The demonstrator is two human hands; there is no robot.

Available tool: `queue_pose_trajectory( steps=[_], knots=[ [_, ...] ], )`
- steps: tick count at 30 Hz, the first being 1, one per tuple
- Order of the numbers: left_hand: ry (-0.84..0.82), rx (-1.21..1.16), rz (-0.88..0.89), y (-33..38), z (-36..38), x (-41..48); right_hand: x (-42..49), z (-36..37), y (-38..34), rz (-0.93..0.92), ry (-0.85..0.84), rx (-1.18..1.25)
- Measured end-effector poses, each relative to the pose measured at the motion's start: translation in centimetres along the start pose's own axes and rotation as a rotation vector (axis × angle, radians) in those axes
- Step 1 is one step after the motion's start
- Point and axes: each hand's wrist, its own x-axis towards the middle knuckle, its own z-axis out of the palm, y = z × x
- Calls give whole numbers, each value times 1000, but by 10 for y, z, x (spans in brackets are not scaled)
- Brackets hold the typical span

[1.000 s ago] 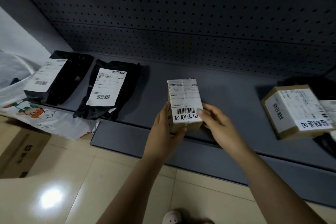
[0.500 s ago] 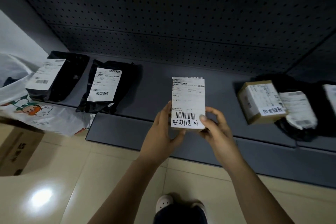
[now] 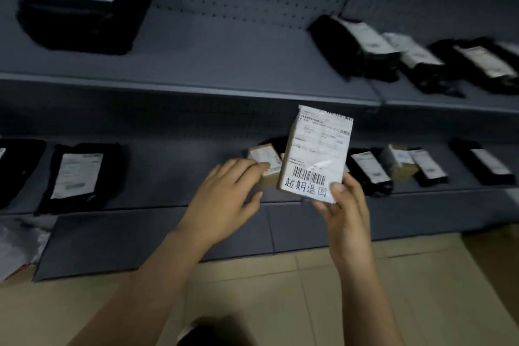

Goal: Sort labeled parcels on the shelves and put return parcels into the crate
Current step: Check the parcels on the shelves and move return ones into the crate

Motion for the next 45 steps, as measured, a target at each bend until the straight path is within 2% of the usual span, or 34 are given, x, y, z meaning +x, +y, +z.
queue_pose_trajectory(
  steps=[9,16,29,38,45],
  knots=[
    [319,-2,264,152,-58,93,-28,-82,-157,-390,100,37],
    [442,-4,402,258,-80,114,-71,-159,-221,-583,144,110],
    [399,-136,479,378,-42,111,-122,-269,-253,-696,227,146],
    [323,-192,560,411,-5,130,-119,-315,-245,-696,371,115],
    [242,-256,626,415,45,175,-82,-339,-233,-678,482,72]
  ],
)
